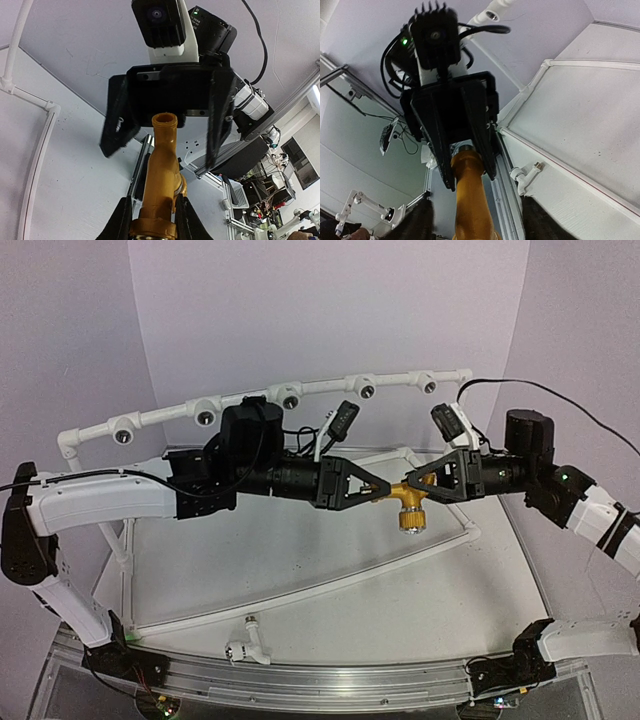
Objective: Install the water faucets
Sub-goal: Pass from the right arm to the left, then pass from the left arm to the right
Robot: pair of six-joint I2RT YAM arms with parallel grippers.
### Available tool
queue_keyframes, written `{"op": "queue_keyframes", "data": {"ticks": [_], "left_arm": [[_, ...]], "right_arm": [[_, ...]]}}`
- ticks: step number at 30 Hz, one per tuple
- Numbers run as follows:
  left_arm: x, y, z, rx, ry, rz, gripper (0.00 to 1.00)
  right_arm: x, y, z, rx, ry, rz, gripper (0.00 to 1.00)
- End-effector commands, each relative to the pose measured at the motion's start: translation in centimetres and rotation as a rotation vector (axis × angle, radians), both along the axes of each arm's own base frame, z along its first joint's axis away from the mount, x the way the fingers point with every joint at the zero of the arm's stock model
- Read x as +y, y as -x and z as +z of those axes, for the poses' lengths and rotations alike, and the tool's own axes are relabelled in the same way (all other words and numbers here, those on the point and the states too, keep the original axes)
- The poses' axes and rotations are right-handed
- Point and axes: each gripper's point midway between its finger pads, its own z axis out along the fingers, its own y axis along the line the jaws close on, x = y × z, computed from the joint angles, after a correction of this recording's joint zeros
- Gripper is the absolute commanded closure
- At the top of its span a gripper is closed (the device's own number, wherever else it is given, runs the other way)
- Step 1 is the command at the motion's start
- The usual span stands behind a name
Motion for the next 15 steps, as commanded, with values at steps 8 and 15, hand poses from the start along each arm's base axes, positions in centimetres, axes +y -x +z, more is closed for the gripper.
{"op": "queue_keyframes", "data": {"ticks": [8, 15], "left_arm": [[2.8, -1.1, 4.0, -0.127, 0.093, 0.106, 1.00], [2.9, -1.6, 3.8, -0.135, 0.087, 0.116, 1.00]], "right_arm": [[-1.0, -2.0, 2.5, -0.115, -0.034, -0.178, 0.02], [0.2, -1.1, 2.7, -0.120, -0.051, -0.056, 0.10]]}}
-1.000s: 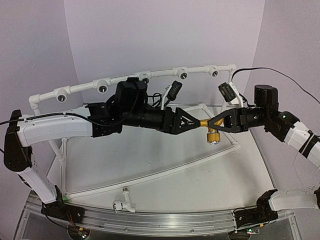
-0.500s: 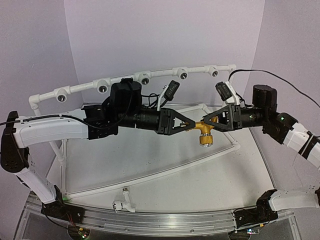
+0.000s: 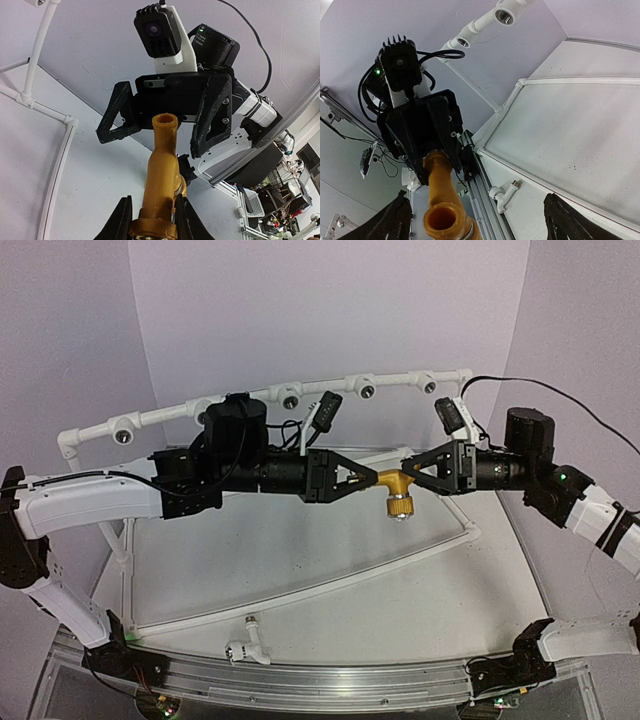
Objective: Install the water faucets
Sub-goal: Pass from the left arm to the right
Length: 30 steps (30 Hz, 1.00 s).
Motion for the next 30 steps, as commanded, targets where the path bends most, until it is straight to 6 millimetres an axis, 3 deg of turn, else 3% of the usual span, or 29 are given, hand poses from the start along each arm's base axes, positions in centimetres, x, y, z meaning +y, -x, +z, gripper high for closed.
{"op": "queue_keyframes", "data": {"ticks": [1, 7, 13, 16, 22, 28, 30], "left_arm": [[0.9, -0.1, 3.1, -0.069, 0.075, 0.016, 1.00], [0.5, -0.3, 2.8, -0.067, 0.070, 0.012, 1.00], [0.5, -0.4, 2.9, -0.067, 0.070, 0.014, 1.00], [0.3, -0.4, 2.5, -0.059, 0.064, 0.010, 1.00], [0.2, -0.6, 2.4, -0.058, 0.062, 0.018, 1.00], [0.2, -0.7, 2.3, -0.055, 0.063, 0.020, 1.00], [0.2, -0.7, 2.3, -0.055, 0.062, 0.020, 1.00]], "right_arm": [[0.5, 1.7, 2.4, -0.074, -0.056, 0.114, 0.13], [2.2, 1.1, 1.1, 0.035, -0.045, 0.159, 0.26], [2.9, 0.8, 0.7, 0.064, -0.054, 0.155, 0.54], [3.1, 1.0, 0.7, 0.078, -0.070, 0.174, 0.60], [3.5, 1.6, 0.3, 0.093, -0.076, 0.216, 0.47], [4.0, 2.7, 0.0, 0.091, -0.075, 0.273, 0.48], [4.2, 2.8, -0.2, 0.094, -0.073, 0.280, 0.54]]}}
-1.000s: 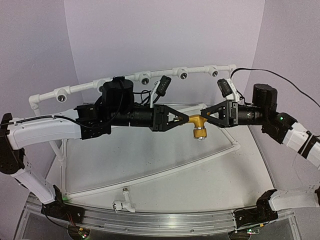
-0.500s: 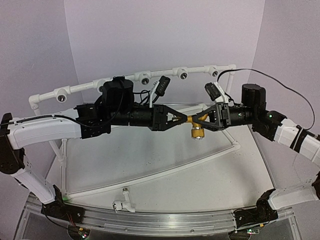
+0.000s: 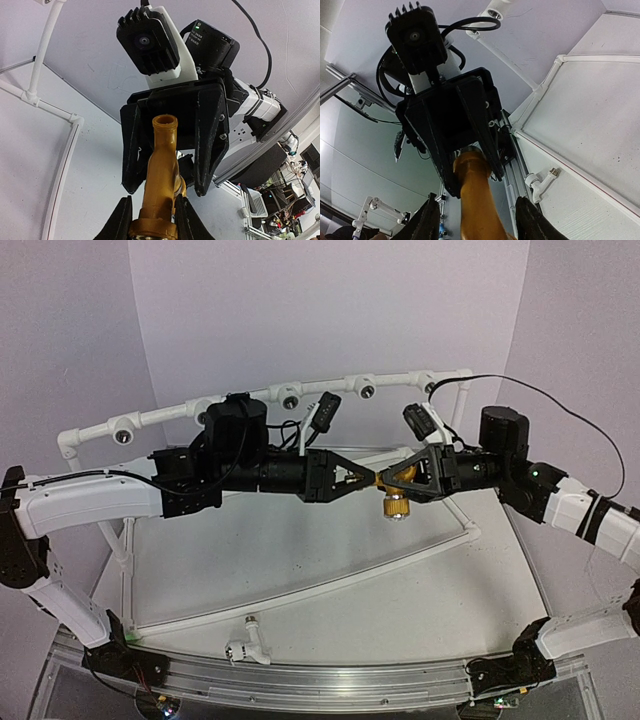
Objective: Install the water faucets
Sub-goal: Pass from the left arm to the right, then hold the pipeline at the center of the board.
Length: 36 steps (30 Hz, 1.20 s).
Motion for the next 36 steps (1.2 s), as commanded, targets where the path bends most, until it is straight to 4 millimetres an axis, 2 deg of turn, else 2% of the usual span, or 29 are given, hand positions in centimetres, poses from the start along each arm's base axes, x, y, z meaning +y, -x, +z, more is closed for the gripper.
{"op": "queue_keyframes", "data": {"ticks": [1, 5, 8, 9, 12, 13, 15, 18, 20, 22, 24, 26, 28, 29, 32, 34, 36], "left_arm": [[0.0, -0.2, 2.7, -0.048, 0.078, 0.003, 1.00], [0.0, -0.2, 2.6, -0.046, 0.079, 0.001, 1.00], [0.0, -0.2, 2.5, -0.041, 0.076, 0.001, 1.00], [0.0, -0.3, 2.4, -0.040, 0.075, 0.004, 1.00], [0.2, -0.6, 2.3, -0.034, 0.073, 0.021, 0.99], [0.4, -0.8, 2.2, -0.031, 0.072, 0.035, 0.90], [0.9, -1.3, 2.1, -0.034, 0.069, 0.075, 0.64], [2.0, -2.1, 1.6, -0.040, 0.057, 0.150, 0.11], [2.5, -2.4, 1.0, -0.046, 0.041, 0.176, 0.01], [2.6, -2.6, 0.2, -0.051, 0.012, 0.190, 0.00], [2.1, -2.1, -0.7, -0.079, -0.020, 0.169, 0.00], [1.5, -1.8, -2.3, -0.141, -0.072, 0.164, 0.00], [0.1, -1.8, -4.9, -0.186, -0.151, 0.146, 0.01], [-0.6, -1.8, -6.2, -0.196, -0.194, 0.135, 0.04], [-3.1, -2.4, -11.8, -0.197, -0.353, 0.090, 0.13], [-4.7, -2.9, -15.3, -0.217, -0.437, 0.059, 0.11], [-6.1, -3.5, -19.1, -0.248, -0.520, 0.029, 0.08]], "right_arm": [[0.5, 0.9, 0.3, -0.033, -0.030, 0.060, 0.58], [0.6, 1.0, 0.1, -0.033, -0.027, 0.063, 0.65], [0.7, 1.1, 0.1, -0.035, -0.029, 0.070, 0.94], [0.7, 1.1, 0.1, -0.039, -0.029, 0.072, 1.00], [0.3, 1.1, 0.2, -0.080, -0.032, 0.033, 1.00], [0.1, 0.9, 0.1, -0.097, -0.025, 0.003, 1.00], [-0.5, -0.4, -0.6, -0.156, 0.031, -0.105, 1.00], [-2.7, -3.3, -2.2, -0.299, 0.225, -0.315, 1.00], [-5.1, -5.8, -3.8, -0.431, 0.408, -0.458, 1.00], [-8.4, -8.5, -4.3, -0.599, 0.599, -0.614, 1.00], [-10.7, -9.9, -4.1, -0.774, 0.739, -0.679, 1.00], [-12.8, -11.4, -3.8, -0.917, 0.891, -0.725, 1.00], [-15.0, -13.0, -2.8, -1.035, 1.060, -0.788, 1.00], [-16.5, -13.8, -2.0, -1.070, 1.146, -0.855, 1.00], [-19.5, -15.7, 0.4, -1.131, 1.335, -0.985, 1.00], [-20.9, -16.6, 1.8, -1.116, 1.400, -1.058, 1.00], [-21.9, -17.1, 3.9, -1.076, 1.355, -1.157, 1.00]]}}
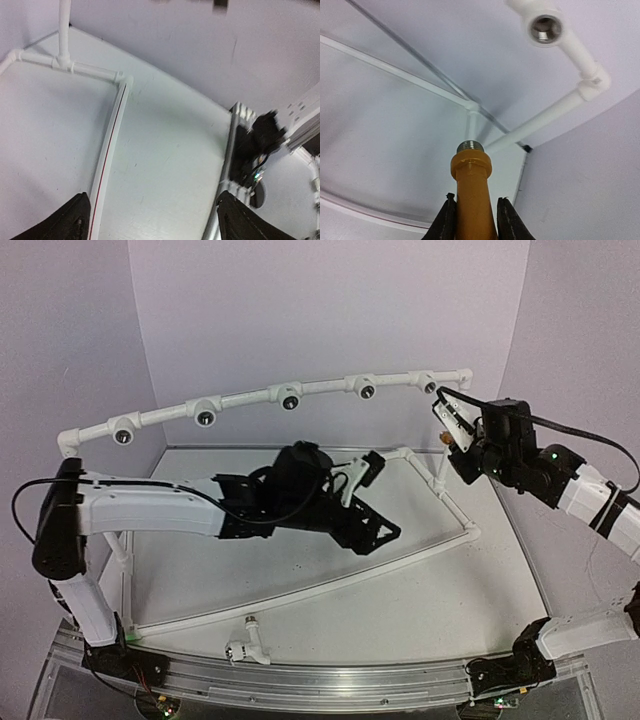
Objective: Install the water faucets
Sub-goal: Hold the pipeline at the center of the board.
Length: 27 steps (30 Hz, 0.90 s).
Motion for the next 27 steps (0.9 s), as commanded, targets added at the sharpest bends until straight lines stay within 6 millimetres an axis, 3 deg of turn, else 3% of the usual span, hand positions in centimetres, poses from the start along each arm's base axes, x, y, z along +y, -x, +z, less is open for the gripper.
{"op": "queue_keyframes", "data": {"ticks": [1, 6, 11, 15, 17, 20, 23, 27], "left_arm": [[-2.0, -1.5, -9.5, -0.079, -0.277, -0.051, 0.07], [-3.8, -3.6, -15.7, -0.172, -0.442, -0.084, 0.05], [-5.1, -4.2, -18.7, -0.182, -0.498, -0.116, 0.05], [-5.5, -4.7, -21.4, -0.213, -0.546, -0.140, 0.06], [-5.3, -4.8, -23.0, -0.226, -0.581, -0.161, 0.11], [-4.4, -4.3, -24.9, -0.256, -0.633, -0.223, 0.27], [-3.0, -3.6, -26.4, -0.297, -0.685, -0.290, 0.41], [-1.6, -3.1, -27.8, -0.307, -0.728, -0.329, 0.60]], "right_arm": [[-5.2, -1.8, 8.0, -0.204, 0.012, -0.250, 1.00], [-4.3, -1.9, 7.4, -0.139, -0.056, -0.159, 1.00], [-4.0, -2.3, 5.0, -0.109, 0.130, -0.090, 1.00], [-2.9, -2.4, 4.0, -0.093, 0.166, -0.013, 1.00], [-2.6, -2.2, 3.1, -0.078, 0.191, 0.017, 1.00], [-3.0, -2.5, 2.2, -0.081, 0.224, -0.004, 1.00], [-2.1, -2.7, 1.2, -0.073, 0.284, 0.072, 1.00], [-2.1, -4.5, 0.4, -0.085, 0.422, 0.064, 1.00]]}}
